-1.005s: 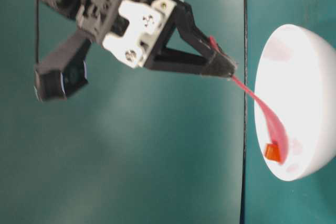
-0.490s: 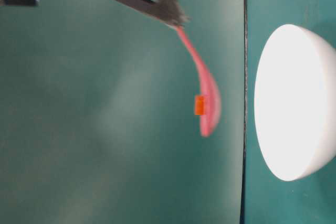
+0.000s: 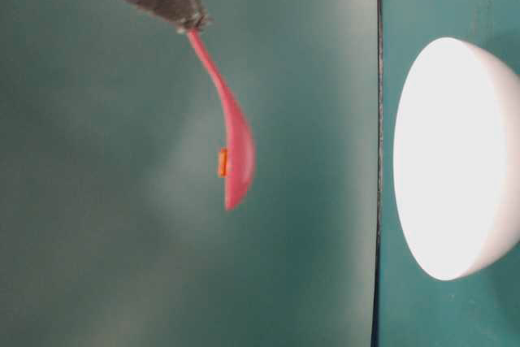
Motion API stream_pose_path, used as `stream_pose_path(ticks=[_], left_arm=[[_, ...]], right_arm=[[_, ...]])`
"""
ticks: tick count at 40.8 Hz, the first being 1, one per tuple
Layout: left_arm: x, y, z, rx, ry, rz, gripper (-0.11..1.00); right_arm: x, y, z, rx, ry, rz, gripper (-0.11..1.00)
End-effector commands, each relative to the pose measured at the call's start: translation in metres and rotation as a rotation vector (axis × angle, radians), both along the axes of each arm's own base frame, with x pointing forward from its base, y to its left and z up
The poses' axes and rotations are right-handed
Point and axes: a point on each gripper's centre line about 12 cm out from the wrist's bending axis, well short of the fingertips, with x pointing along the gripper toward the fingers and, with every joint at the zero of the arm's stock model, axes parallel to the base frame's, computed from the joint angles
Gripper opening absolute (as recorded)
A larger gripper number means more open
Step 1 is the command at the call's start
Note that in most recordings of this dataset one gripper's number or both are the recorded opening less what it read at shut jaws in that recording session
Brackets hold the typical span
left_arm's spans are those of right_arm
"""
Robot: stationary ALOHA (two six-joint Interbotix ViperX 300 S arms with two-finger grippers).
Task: Grip the spoon and scoop the red block from the bowl with right arm.
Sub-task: 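Raise the spoon with the red cube out of the bowl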
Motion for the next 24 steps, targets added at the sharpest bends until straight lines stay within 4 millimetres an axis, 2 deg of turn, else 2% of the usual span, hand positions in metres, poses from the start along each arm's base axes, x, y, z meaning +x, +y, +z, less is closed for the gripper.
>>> stream_pose_path(ticks=[1, 24], left_arm=[[0.002, 0.000, 0.010, 0.001, -0.029, -0.002, 0.00], [0.001, 0.000, 0.011, 0.002, -0.034, -0.002, 0.00]], right_arm=[[0.003, 0.000, 0.019, -0.001, -0.052, 0.000, 0.25], [-0.003, 0.001, 0.029, 0.000, -0.078, 0.000, 0.25]])
